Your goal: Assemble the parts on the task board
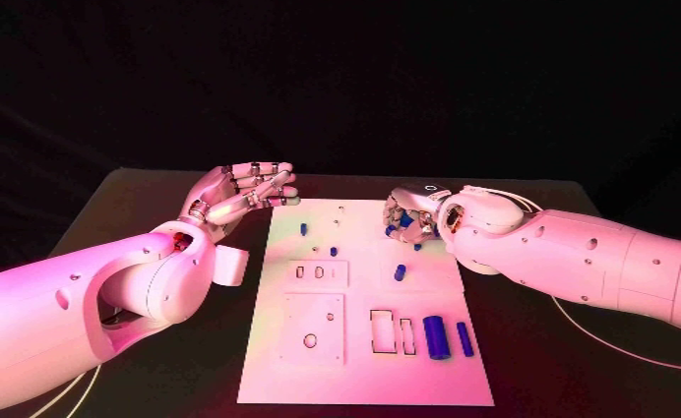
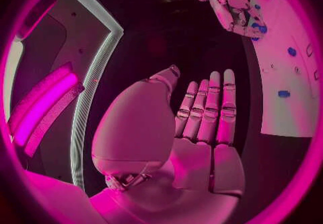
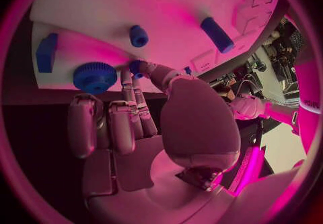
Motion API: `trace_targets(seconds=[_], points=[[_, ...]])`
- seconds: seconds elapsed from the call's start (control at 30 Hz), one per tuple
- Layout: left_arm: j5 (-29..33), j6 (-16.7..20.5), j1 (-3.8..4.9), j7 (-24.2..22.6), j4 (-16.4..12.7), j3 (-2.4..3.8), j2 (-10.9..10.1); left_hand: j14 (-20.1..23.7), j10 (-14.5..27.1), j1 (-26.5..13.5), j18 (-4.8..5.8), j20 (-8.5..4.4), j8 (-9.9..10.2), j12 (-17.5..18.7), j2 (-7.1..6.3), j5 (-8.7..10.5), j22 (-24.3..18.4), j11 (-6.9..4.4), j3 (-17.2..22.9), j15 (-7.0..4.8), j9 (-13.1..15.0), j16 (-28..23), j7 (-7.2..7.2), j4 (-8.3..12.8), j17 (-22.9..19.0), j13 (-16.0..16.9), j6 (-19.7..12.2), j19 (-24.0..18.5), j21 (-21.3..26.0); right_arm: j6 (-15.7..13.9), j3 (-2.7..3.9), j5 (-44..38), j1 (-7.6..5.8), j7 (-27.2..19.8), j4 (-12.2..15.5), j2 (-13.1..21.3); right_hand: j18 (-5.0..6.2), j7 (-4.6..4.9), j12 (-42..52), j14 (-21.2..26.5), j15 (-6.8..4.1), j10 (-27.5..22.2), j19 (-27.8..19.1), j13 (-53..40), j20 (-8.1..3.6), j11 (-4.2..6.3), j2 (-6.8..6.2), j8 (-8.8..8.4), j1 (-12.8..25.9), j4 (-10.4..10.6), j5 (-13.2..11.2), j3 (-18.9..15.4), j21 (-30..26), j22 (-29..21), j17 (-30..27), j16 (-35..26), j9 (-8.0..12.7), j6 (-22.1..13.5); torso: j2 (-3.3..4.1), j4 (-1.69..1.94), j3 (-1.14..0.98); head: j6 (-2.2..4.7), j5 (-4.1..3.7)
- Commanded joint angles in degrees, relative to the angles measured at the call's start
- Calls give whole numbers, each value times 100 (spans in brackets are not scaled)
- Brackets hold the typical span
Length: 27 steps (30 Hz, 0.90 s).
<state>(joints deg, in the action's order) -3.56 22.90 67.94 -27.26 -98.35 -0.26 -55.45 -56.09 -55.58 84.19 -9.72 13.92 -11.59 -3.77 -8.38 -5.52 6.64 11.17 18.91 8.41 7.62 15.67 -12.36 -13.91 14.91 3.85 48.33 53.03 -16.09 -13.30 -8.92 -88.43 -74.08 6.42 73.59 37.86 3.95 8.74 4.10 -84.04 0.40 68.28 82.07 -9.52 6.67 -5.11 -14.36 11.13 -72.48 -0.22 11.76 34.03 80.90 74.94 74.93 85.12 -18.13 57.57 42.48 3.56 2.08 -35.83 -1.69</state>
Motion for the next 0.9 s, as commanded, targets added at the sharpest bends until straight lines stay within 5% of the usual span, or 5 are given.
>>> trace_targets(seconds=[0.03,0.3,0.57,0.9], points=[[-27,-84,15,-50,0,6,2,49,43,-50,-64,15,23,17,-8,13,-7,8,17,-6,-6,-26,-183,-14,11,-9,-36,-30,-11,104,-3,-9,13,-25,-6,-14,-99,-10,47,-418,14,77,46,-22,-9,18,94,61,-37,36,23,37,46,111,568,41,-36,78,8,5,3,4,0],[-27,-61,19,-31,16,7,4,68,51,-53,-63,20,24,16,-2,11,-11,12,21,0,-7,-35,-186,-14,18,-9,-41,-43,-4,-305,-3,23,17,-107,-2,-18,-116,-115,162,-419,-76,341,78,-144,-80,130,373,271,-198,-19,28,170,123,238,587,68,-245,342,18,6,4,16,3],[-27,-63,23,-19,46,7,0,78,56,-50,-63,23,24,14,5,11,-14,14,27,2,-7,-40,-190,-11,23,-8,-43,-50,-1,-761,-2,0,16,-25,5,-71,-124,-169,202,-421,-132,465,94,-212,-133,195,447,396,-259,-103,32,174,155,296,598,80,-395,442,19,20,15,21,20],[135,-231,112,-61,411,7,8,191,105,-61,-57,57,35,8,20,20,-45,54,42,43,-11,-97,-243,3,64,-3,-77,-137,42,-1272,10,8,-23,40,-270,-452,-113,-163,186,-420,-132,446,61,-218,-139,187,448,411,-259,-121,31,174,122,246,591,78,-426,439,37,35,12,80,39]])
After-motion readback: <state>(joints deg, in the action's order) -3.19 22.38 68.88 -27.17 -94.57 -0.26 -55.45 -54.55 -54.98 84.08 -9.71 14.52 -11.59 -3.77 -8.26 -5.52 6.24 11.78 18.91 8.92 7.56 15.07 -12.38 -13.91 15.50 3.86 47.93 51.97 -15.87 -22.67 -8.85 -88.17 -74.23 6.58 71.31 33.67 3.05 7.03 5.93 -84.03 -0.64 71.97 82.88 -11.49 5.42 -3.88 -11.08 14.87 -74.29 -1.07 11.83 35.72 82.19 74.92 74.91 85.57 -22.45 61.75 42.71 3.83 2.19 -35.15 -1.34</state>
